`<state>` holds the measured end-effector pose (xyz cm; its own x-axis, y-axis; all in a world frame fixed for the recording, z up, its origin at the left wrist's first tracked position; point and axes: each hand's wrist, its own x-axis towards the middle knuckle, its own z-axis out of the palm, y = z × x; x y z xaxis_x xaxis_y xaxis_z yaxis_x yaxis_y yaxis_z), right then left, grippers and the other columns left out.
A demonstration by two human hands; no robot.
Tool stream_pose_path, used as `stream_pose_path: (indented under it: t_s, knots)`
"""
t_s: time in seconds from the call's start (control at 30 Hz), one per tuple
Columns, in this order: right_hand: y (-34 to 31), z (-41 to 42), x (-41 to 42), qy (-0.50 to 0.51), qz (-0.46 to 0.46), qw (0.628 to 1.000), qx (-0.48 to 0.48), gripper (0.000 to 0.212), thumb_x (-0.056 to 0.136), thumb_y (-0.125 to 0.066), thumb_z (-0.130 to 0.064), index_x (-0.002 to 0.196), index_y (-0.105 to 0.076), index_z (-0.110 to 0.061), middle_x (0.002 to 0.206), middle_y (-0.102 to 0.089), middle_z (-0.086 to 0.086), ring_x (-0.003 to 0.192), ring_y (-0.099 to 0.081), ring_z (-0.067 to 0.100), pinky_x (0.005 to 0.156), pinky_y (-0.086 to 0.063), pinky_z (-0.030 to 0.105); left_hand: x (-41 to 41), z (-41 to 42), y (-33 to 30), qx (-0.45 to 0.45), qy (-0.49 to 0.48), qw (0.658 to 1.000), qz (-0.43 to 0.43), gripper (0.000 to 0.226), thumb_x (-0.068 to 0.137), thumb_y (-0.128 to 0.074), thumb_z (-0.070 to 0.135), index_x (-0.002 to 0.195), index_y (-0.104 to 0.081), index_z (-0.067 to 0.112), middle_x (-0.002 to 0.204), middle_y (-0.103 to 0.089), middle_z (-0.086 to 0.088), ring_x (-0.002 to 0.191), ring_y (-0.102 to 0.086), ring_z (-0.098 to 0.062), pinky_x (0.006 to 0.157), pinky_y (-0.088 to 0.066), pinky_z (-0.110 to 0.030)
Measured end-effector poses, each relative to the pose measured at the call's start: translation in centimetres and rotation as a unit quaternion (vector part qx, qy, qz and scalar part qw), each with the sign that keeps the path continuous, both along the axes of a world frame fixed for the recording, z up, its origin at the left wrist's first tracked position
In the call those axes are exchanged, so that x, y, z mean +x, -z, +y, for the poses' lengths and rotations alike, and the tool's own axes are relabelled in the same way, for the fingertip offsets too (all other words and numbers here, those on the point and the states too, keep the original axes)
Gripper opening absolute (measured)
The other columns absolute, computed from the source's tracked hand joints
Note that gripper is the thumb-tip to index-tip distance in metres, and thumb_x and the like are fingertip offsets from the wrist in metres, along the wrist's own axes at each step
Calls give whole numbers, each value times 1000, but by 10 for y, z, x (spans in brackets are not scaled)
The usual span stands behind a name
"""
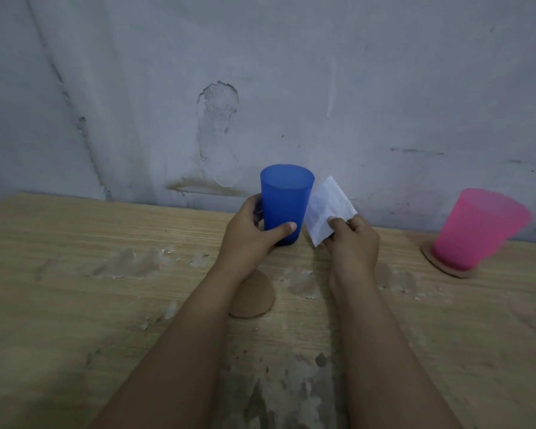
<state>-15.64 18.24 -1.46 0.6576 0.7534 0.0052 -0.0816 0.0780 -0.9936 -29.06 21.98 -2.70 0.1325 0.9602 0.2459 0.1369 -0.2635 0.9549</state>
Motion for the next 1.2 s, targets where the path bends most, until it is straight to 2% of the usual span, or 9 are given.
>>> stream_pose_path:
  t_s: [0.07,0.13,0.23,0.37,0.57,0.77,0.93,1.1,1.2]
  knots:
    - [0,0,1,3,7,1000,-2,29,79,-58,-11,89,-49,15,78,-49,31,70,-49,24,71,-52,51,-1,-1,-3,-10,-6,999,-33,64,72,-80,23,129,-49,19,124,-59,8,110,-58,-6,85,-48,-17]
    - [0,-1,-2,-1,20,1000,-4,24,79,-56,-10,86,-49,13,87,-53,35,70,-53,34,77,-52,51,-3,-2,-8,-17,-11,998,-67,66,71,-81,24,129,-49,18,123,-60,7,109,-59,-5,85,-51,-21]
    - [-1,-3,-7,-35,52,998,0,22,80,-53,-7,89,-52,12,96,-55,37,72,-52,24,68,-45,41,-3,-5,-16,-21,-18,993,-111,66,71,-81,25,129,-50,18,121,-61,7,106,-61,-4,76,-53,-16]
    - [1,-4,-11,-111,135,984,21,16,87,-50,-6,88,-67,-6,84,-74,10,77,-71,21,66,-56,30,1,-9,-21,-11,-9,991,-132,54,73,-79,23,120,-53,24,113,-62,15,97,-63,6,67,-49,-8]
    - [-2,-5,-12,-191,250,947,66,17,92,-43,-1,98,-59,-3,95,-73,19,88,-71,29,70,-60,36,4,-10,-21,-6,-14,989,-150,45,75,-78,20,113,-53,27,106,-60,19,86,-60,17,63,-46,-4]
    - [0,-5,-15,-209,219,951,57,20,93,-43,-2,103,-59,-7,102,-71,19,94,-69,29,86,-56,44,6,-10,-20,-6,-27,988,-154,51,75,-78,22,119,-53,22,112,-61,14,89,-60,16,64,-46,-4]
    - [0,-5,-15,-226,215,948,64,20,90,-45,-4,98,-62,-10,100,-72,17,95,-69,29,83,-56,42,7,-10,-21,9,-36,985,-170,50,75,-78,17,118,-53,20,110,-60,16,89,-61,15,65,-46,-4]
    - [1,-4,-9,-187,193,963,35,20,83,-49,-4,96,-64,2,93,-72,20,88,-70,29,77,-56,39,3,-8,-20,12,-49,982,-182,56,75,-78,21,124,-53,17,120,-62,7,98,-61,9,70,-48,-7]
    - [1,-3,-5,-155,204,965,49,20,83,-47,-1,87,-65,-7,83,-75,13,81,-72,25,70,-59,35,1,-8,-22,16,-53,980,-193,59,74,-79,23,126,-53,15,122,-62,4,101,-61,5,73,-49,-8]
